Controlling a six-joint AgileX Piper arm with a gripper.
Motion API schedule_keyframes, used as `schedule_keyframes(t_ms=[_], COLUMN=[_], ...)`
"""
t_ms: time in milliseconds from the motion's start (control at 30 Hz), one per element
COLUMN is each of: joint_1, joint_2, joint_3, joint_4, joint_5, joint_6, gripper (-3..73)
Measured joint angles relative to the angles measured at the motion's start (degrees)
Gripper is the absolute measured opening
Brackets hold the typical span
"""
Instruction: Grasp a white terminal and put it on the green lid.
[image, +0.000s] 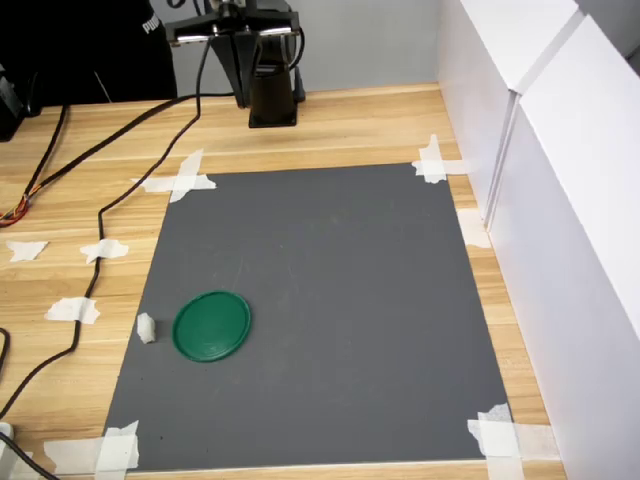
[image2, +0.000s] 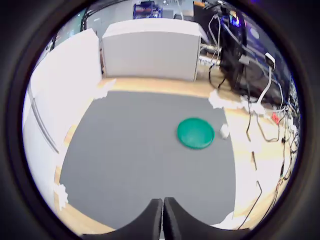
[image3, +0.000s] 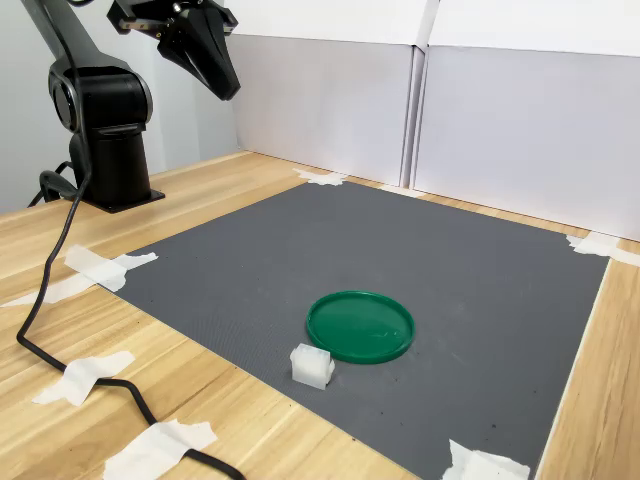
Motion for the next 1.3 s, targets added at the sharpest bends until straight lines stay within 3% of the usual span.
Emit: schedule_keyframes(t_ms=[233, 433, 567, 833, 933, 1133, 1300], joint_1=[0.0, 0.0, 0.0, 0.0, 0.0, 0.0, -2.2], joint_2=[10.6, 18.5, 22.0, 30.2, 33.9, 41.7, 47.2], joint_3=[-9.1, -17.6, -23.6, -32.5, -36.0, -44.5, -50.4], joint_4=[-2.3, -2.0, -2.2, -6.0, -8.1, -12.2, -10.1], joint_5=[7.7, 11.4, 14.7, 18.7, 20.2, 22.3, 24.3], joint_6=[0.2, -1.0, -5.3, -4.7, -4.5, -3.9, -4.8], gripper=[-1.6, 1.3, 10.8, 47.3, 57.8, 63.0, 63.2])
